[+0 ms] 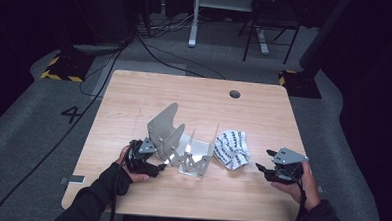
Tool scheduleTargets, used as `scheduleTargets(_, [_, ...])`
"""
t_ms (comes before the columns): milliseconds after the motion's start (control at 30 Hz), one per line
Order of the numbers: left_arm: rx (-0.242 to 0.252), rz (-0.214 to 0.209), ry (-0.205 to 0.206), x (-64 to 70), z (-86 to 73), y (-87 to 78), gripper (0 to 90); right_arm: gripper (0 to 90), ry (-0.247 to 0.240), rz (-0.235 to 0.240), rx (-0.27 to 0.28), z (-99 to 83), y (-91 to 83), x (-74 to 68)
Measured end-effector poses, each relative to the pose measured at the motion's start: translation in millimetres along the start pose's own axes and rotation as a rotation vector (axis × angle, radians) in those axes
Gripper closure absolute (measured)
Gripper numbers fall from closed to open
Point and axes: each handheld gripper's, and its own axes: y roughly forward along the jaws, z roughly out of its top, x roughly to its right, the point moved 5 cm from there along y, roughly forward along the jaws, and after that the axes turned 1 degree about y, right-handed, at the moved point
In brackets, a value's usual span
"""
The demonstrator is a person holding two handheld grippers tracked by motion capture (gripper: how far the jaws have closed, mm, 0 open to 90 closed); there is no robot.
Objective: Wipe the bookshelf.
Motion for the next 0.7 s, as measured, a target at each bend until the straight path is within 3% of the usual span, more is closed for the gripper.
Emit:
scheduleTargets(233, [0.0, -0.003, 0.0, 0.5, -1.6, -1.5, 16.6, 36.4, 0.044, 0.001, -0.026, -21.0, -2.4, 5.5])
scheduleTargets(433, [0.001, -0.004, 0.0, 1.3, -4.5, -4.1, 16.7, 34.5, 0.114, 0.017, -0.025, -41.5, -5.0, 10.4])
scheduleTargets(533, [0.002, -0.002, -0.006, 1.8, -5.5, -4.9, 16.7, 33.8, 0.173, 0.024, -0.026, -59.7, -8.3, 15.2])
scheduleTargets(700, [0.001, -0.002, -0.007, 1.8, -5.4, -5.0, 16.7, 34.7, 0.225, 0.023, -0.014, -70.9, -12.2, 19.5])
